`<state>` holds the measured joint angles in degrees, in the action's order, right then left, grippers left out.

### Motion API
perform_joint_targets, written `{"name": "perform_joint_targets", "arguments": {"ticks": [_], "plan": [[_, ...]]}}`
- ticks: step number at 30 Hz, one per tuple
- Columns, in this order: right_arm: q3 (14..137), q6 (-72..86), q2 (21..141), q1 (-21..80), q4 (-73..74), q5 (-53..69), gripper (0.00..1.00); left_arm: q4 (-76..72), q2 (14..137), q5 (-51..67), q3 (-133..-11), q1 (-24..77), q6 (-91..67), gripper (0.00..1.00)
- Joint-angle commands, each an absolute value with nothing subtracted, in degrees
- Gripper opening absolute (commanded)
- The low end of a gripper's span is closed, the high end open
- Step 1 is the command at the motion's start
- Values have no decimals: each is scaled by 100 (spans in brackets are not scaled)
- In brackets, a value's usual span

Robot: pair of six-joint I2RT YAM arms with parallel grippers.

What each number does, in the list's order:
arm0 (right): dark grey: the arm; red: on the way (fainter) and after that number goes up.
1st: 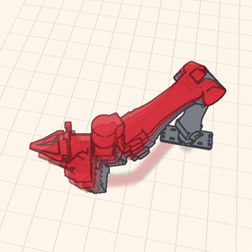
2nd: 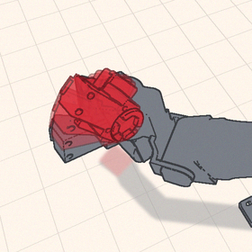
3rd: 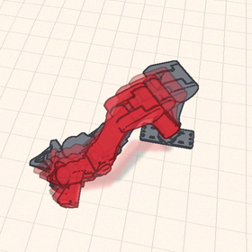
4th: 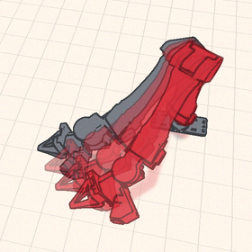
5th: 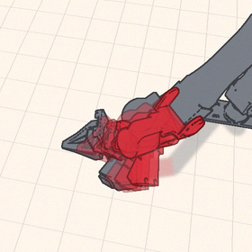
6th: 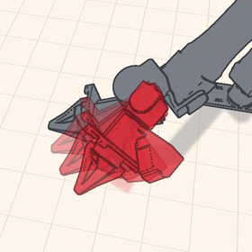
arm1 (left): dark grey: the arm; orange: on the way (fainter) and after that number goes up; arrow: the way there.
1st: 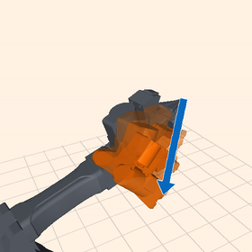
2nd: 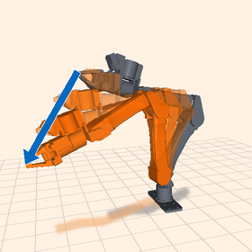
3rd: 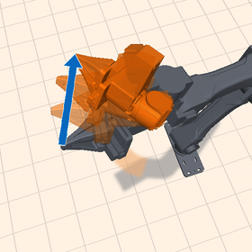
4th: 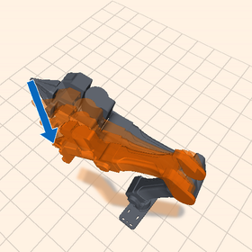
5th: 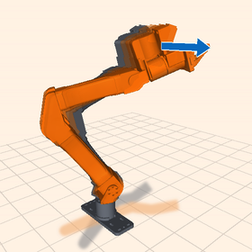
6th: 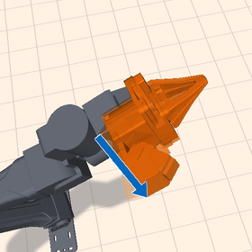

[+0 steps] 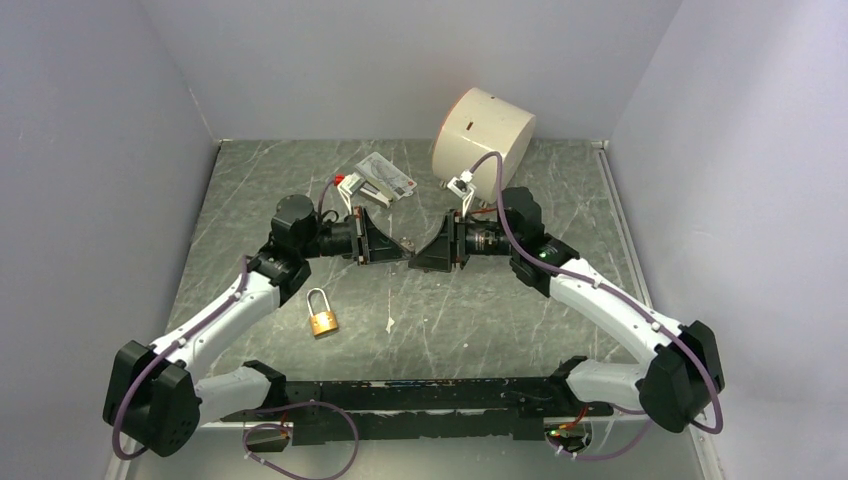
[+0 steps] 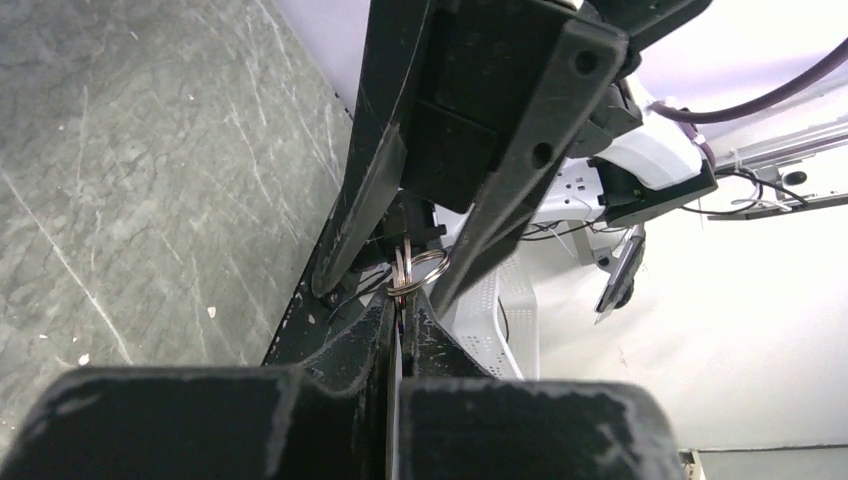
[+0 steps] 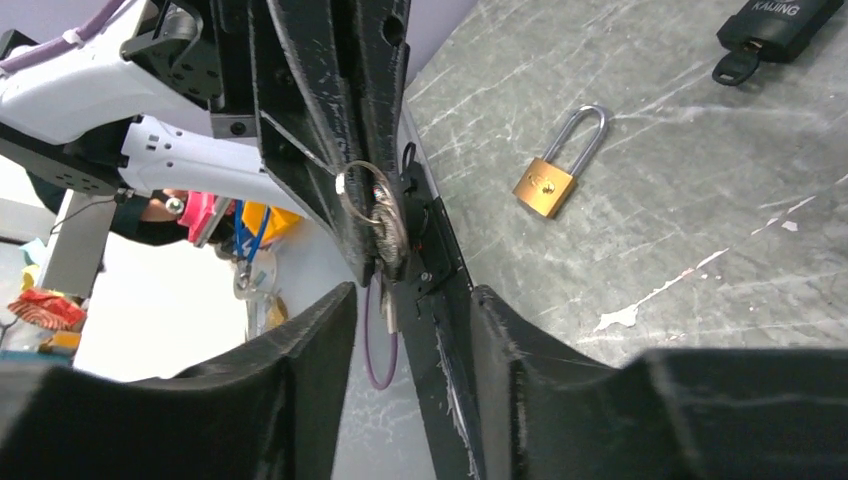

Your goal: Unlock with the key

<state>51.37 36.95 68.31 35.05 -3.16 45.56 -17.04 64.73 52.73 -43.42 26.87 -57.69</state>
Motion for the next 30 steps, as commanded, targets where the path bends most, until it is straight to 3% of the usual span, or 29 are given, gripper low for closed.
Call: {"name": "perform_joint_targets", "arguments": {"ticks": [1, 7, 9, 14, 17, 22, 28, 30], "plan": [[5335, 3579, 6826, 3502, -710, 4911, 42, -2346, 6533, 5600, -4603, 2702, -5968, 3], [5346, 3610, 6731, 3503, -698, 4804, 9, -2807, 6647, 5722, -4563, 2699, -6194, 3], [5308, 3666, 6687, 3491, -755, 4722, 0, -2823, 6665, 5712, -4574, 2698, -6227, 7], [5216, 3841, 6540, 3463, -773, 4390, 0, -2812, 6561, 5561, -4559, 2694, -6281, 36], [5146, 4031, 6448, 3420, -887, 4297, 0, -2868, 6493, 5480, -4470, 2694, -6321, 40], [5128, 4146, 6406, 3384, -958, 4318, 0, -2997, 6485, 5446, -4302, 2699, -6410, 30], [5107, 4161, 6386, 3361, -915, 4331, 0, -2983, 6509, 5488, -4323, 2700, -6331, 4], [5098, 4157, 6352, 3353, -897, 4316, 0, -2795, 6458, 5432, -4345, 2696, -6195, 3]]}}
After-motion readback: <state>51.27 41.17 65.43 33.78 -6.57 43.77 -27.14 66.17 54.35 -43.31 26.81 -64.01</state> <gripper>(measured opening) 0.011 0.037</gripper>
